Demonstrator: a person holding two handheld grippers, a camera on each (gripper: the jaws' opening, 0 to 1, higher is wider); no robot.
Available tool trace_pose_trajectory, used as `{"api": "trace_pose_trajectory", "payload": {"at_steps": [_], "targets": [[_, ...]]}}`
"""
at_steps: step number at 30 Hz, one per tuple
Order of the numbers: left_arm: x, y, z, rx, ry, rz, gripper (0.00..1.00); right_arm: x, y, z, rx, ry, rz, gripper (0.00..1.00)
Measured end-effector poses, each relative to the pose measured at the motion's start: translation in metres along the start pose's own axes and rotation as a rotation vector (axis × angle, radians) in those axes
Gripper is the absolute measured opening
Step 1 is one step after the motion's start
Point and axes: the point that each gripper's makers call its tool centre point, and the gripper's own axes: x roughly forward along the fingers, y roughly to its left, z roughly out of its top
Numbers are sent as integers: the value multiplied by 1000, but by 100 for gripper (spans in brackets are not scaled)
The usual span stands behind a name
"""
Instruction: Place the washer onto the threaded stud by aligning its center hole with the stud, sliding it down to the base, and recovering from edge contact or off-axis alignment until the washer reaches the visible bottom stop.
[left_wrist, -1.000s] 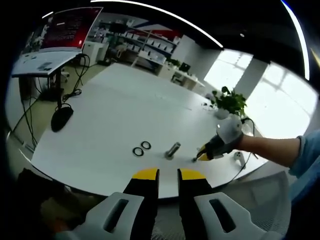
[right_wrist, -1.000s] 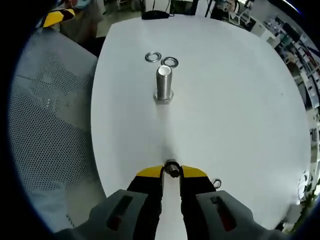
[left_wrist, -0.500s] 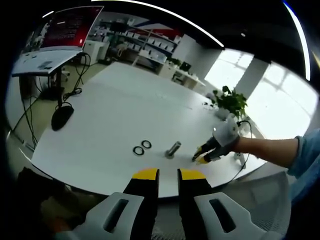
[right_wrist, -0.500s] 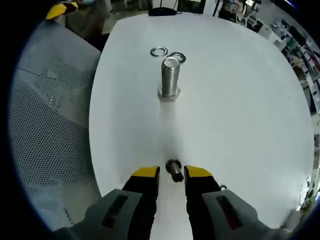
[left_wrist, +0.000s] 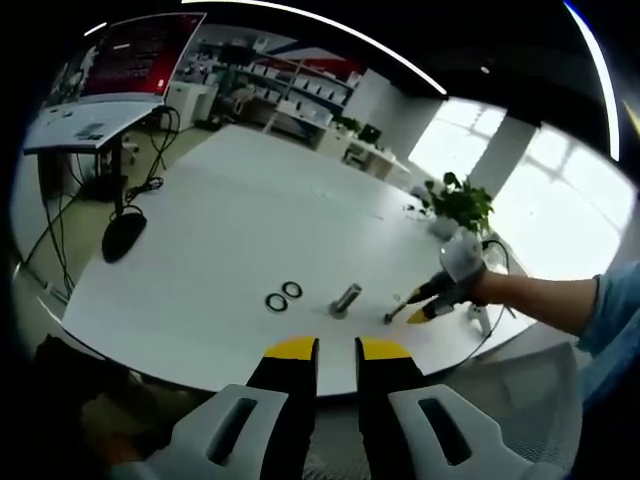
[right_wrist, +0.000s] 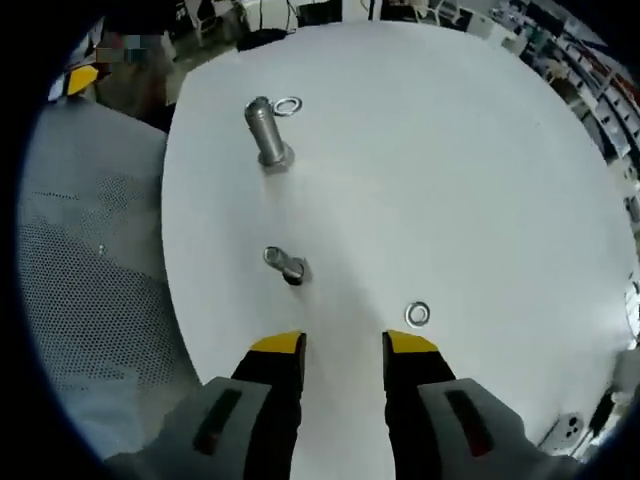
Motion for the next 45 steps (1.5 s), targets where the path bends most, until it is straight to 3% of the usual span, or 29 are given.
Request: {"api": "trace_pose_trajectory", "payload": {"at_steps": [10, 13, 22, 27, 31, 41, 45], "targets": [[0, 0, -1, 0, 5, 4, 12, 0, -28, -1, 51, -27, -86, 26], [0, 1, -1, -1, 9, 6, 12, 8, -30, 0, 119, -34, -55, 25], [0, 1, -3, -1, 17, 10, 12, 17, -51, 12, 161, -69, -95, 23], [1, 2, -3, 0, 18, 12, 12, 17, -49, 14, 138, -72, -86, 22], [1, 2, -2, -3, 15, 12, 12, 18, -50, 15, 134, -92, -98, 15], [1, 1, -2, -2, 14, 10, 12, 18, -44, 15, 107, -93, -115, 14], [1, 1, -2, -1, 12, 8, 12, 18, -34, 13, 51, -78, -115, 14]]}}
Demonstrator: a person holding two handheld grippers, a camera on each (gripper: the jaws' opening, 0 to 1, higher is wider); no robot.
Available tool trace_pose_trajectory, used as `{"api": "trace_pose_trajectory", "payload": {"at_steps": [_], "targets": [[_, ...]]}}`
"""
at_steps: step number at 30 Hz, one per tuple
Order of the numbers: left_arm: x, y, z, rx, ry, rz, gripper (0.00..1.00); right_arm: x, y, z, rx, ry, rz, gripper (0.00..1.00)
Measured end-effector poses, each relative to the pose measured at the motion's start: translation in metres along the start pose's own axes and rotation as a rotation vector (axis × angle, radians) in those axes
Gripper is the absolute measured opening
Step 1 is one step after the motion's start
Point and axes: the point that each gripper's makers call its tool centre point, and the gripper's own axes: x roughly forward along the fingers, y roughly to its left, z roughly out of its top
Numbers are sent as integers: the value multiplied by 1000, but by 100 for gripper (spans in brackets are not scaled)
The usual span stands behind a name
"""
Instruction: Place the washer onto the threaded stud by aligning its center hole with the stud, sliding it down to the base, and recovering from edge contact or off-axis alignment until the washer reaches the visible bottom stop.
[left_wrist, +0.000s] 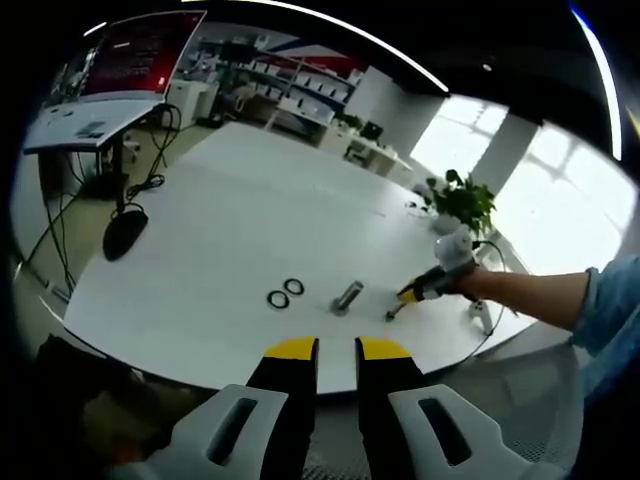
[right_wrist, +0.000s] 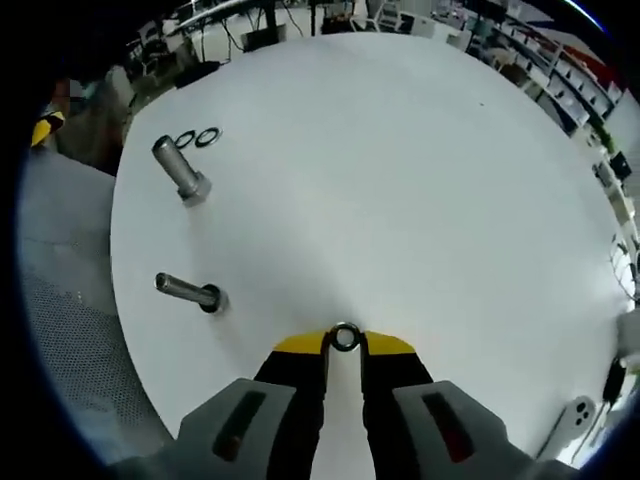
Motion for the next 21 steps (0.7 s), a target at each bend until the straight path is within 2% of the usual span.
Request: {"api": "trace_pose_trajectory", "payload": {"at_steps": [5, 9, 13, 19, 21], "targets": [[0, -1, 0, 3, -1, -3, 12, -2, 16, -4, -56, 39, 35, 14], [0, -1, 0, 4, 2, -7, 12, -4, 33, -10, -148, 108, 56, 14], [0, -2, 0, 7, 1, -9, 12, -6, 50, -13, -186, 154, 72, 14], [0, -2, -1, 7, 4, -11, 12, -8, 68, -16, -266, 184, 82, 14], [0, -2, -1, 9, 5, -12, 12, -9, 75, -17, -264, 179, 94, 14]]}}
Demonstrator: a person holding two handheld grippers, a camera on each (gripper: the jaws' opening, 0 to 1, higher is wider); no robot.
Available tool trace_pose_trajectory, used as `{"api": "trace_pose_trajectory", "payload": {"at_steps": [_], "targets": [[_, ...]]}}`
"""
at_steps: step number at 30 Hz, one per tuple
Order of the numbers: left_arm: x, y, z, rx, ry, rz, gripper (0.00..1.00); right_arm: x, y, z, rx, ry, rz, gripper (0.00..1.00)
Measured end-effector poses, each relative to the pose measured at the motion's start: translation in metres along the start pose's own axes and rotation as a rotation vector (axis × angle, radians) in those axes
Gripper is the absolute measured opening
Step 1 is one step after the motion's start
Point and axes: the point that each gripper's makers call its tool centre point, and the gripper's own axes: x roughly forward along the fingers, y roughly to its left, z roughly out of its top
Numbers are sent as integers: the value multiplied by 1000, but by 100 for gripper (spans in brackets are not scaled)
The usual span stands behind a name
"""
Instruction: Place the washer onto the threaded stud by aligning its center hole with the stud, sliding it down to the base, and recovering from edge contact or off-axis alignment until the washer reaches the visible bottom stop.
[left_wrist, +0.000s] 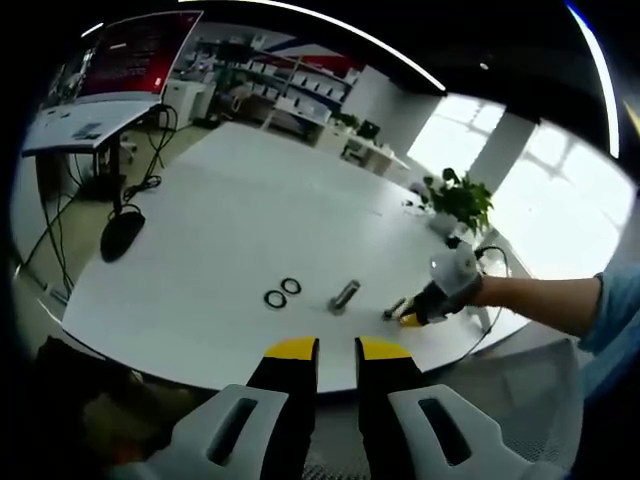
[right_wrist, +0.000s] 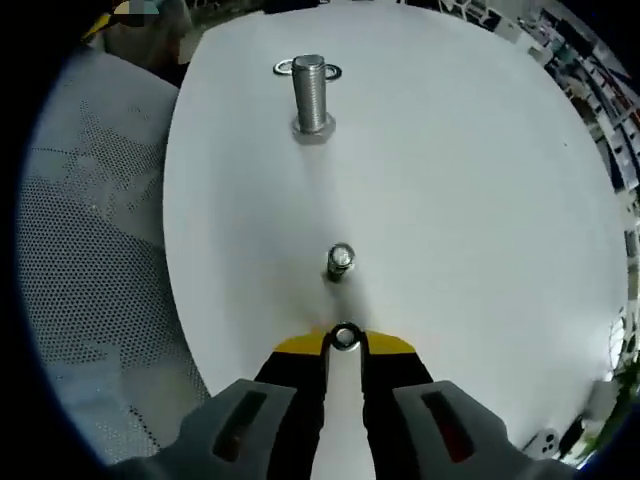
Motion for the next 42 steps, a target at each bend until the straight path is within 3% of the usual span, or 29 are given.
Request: {"api": "trace_pose_trajectory", "payload": {"at_steps": [3, 8, 17, 28, 42], "targets": [[0, 0, 0, 2, -2, -1, 12, -1, 18, -2, -112, 19, 24, 14], [0, -1, 0, 5, -2, -4, 12, 0, 28, -1, -179, 58, -7, 15], [0, -2, -2, 2, 8, -4, 12, 0, 26, -1, -139, 88, -2, 15], [0, -4, -3, 7, 12, -4, 13, 0, 26, -1, -152, 134, -3, 15], [0, -3, -1, 17, 2, -6, 14, 0, 25, -2, -119, 104, 9, 15]]}}
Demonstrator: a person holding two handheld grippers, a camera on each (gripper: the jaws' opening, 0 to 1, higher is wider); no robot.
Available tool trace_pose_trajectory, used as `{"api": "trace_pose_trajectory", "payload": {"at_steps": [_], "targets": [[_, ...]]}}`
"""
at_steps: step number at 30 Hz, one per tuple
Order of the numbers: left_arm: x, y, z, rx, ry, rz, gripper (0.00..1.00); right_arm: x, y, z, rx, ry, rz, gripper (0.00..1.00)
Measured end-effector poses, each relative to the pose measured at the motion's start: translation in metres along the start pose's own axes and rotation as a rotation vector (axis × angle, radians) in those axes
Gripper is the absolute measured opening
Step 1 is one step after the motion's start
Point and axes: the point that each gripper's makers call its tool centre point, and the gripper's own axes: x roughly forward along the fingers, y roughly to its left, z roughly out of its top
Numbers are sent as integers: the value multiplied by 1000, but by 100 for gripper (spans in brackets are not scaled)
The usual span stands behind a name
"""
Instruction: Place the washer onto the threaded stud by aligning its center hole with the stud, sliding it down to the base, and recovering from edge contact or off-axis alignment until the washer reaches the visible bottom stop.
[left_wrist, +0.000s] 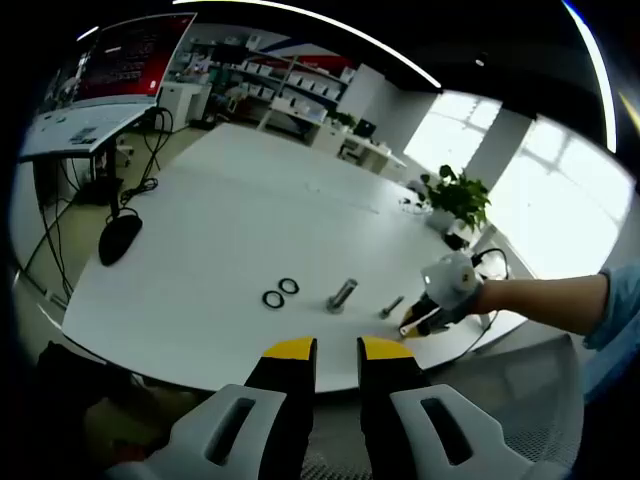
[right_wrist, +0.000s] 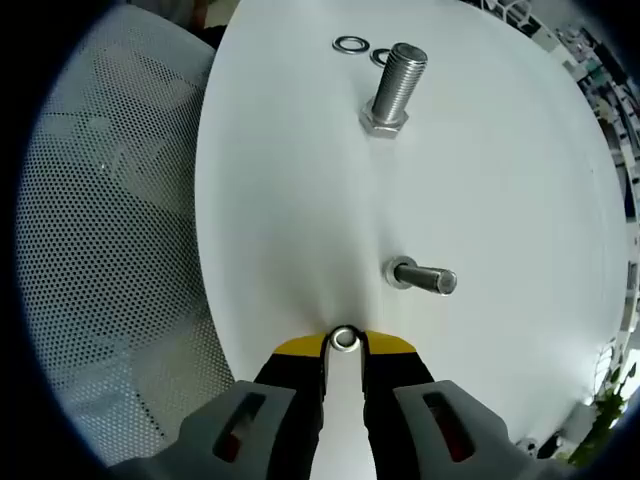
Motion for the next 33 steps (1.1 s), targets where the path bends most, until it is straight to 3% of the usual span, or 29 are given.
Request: {"api": "trace_pose_trajectory", "payload": {"at_steps": [14, 24, 33], "targets": [[0, 0, -2, -3, 12, -2, 14, 0, -1, 1, 15, 5, 7, 15], [0, 0, -3, 3, 17, -1, 13, -1, -3, 0, 85, -40, 33, 14], [0, 1, -2, 2, 14, 1, 13, 1, -3, 1, 82, -44, 37, 14]]}}
